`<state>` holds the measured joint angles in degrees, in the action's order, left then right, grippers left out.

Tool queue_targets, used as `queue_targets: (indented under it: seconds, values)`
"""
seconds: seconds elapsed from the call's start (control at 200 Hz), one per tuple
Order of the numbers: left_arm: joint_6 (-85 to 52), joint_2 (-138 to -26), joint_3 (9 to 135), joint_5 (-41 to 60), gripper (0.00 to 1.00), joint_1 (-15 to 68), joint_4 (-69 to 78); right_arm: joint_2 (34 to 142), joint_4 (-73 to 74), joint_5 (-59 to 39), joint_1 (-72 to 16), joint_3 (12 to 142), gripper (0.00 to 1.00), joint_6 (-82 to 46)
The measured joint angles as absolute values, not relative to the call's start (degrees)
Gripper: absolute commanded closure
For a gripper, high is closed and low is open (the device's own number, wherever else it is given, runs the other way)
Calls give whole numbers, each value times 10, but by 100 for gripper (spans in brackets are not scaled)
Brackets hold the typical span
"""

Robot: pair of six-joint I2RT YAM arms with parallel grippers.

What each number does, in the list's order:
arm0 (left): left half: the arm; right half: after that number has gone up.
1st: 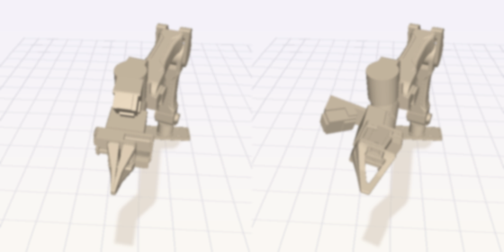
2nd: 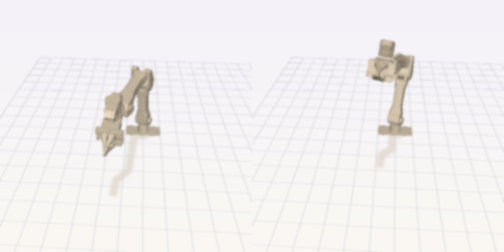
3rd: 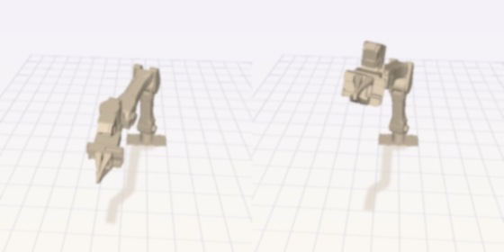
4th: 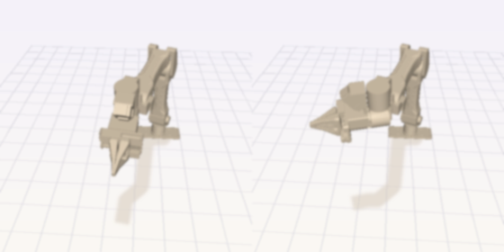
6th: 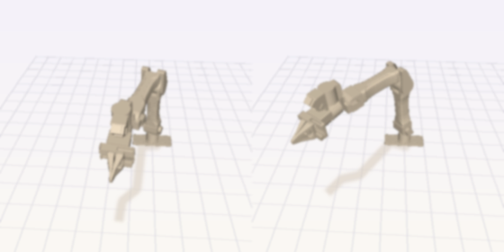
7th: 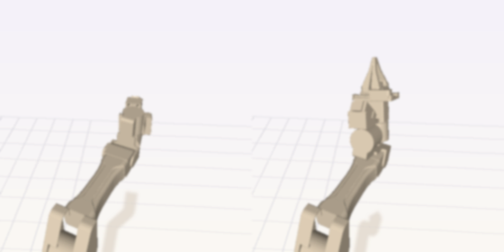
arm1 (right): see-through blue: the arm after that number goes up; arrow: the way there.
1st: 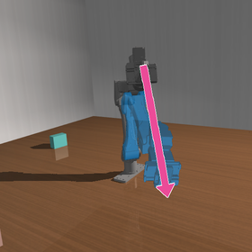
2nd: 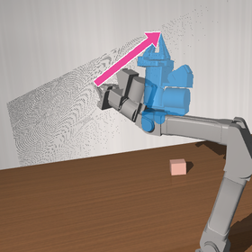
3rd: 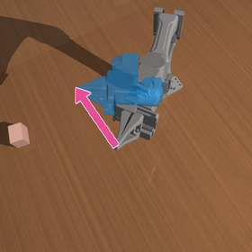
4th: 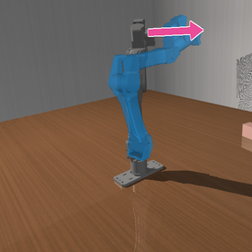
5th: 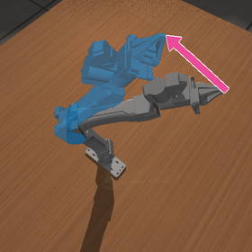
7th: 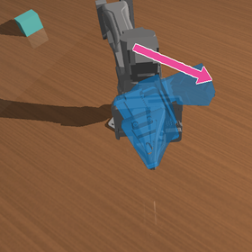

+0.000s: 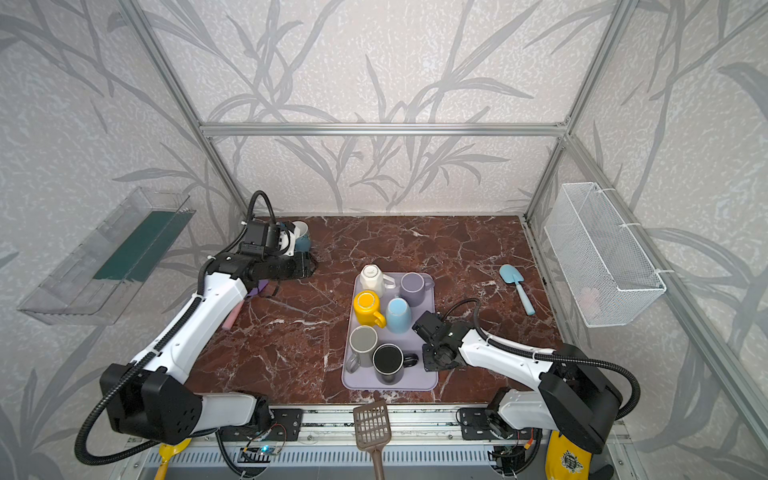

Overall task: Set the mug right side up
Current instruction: 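Release the tray and move the right gripper over the black mug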

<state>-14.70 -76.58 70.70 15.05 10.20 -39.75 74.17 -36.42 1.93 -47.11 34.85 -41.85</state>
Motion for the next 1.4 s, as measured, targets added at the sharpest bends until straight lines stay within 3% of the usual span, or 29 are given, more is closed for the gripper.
queue_targets:
  seconds: [0.055, 0.12, 0.44, 0.705, 1.13, 1.399]
  values:
    - [-147, -766, 706, 150, 42, 103, -396, 743, -366, 19, -471, 349, 77, -414]
    - [-148, -763, 700, 150, 42, 104, -389, 741, -378, 15, -475, 348, 72, -407]
    - [-157, -735, 644, 151, 42, 109, -375, 639, -457, 25, -478, 373, 67, -373]
    - [-173, -721, 612, 151, 42, 114, -363, 579, -465, 0, -478, 424, 65, -263]
    - [-181, -705, 609, 148, 42, 116, -361, 624, -462, -77, -495, 482, 42, -128]
    - [-181, -702, 609, 133, 42, 116, -369, 668, -455, -85, -539, 498, 34, -82]
